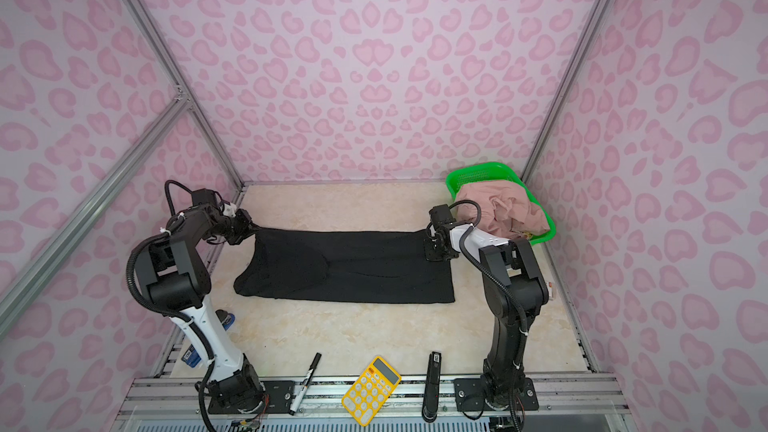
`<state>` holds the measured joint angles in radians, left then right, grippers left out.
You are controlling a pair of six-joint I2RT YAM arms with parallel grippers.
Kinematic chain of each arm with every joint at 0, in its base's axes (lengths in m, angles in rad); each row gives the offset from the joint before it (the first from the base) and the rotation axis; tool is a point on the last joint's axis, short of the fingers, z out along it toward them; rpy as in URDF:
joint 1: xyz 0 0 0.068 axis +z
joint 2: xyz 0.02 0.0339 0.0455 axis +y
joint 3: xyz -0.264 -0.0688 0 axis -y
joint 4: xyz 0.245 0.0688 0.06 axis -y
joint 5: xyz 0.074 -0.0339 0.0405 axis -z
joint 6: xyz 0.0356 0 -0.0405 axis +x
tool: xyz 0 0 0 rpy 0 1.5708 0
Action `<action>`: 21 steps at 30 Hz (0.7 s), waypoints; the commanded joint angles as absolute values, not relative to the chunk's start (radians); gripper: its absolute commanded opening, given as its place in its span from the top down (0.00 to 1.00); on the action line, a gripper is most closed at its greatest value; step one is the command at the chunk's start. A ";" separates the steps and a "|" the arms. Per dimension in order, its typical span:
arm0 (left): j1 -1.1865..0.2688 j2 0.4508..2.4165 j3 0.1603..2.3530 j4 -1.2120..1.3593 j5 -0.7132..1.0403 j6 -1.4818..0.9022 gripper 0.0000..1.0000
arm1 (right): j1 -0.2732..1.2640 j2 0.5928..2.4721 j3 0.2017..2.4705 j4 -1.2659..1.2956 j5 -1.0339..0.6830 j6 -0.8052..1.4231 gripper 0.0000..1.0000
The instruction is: Fold and stack the mixed laundry pile
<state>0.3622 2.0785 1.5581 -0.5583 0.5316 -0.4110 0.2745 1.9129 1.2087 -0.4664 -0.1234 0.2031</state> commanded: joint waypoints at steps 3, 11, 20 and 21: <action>0.365 2.123 1.578 -0.483 0.554 -0.420 0.70 | 0.274 1.952 1.211 -0.556 -0.130 0.209 0.76; 0.349 1.979 1.567 -0.490 0.375 -0.406 0.43 | 0.288 1.926 1.180 -0.576 -0.108 0.214 0.76; 0.174 1.621 1.280 -0.616 0.098 -0.394 0.45 | 0.339 1.880 1.133 -0.597 -0.063 0.216 0.77; 0.145 1.609 1.240 -0.601 0.111 -0.399 0.47 | 0.342 1.880 1.127 -0.596 -0.063 0.216 0.77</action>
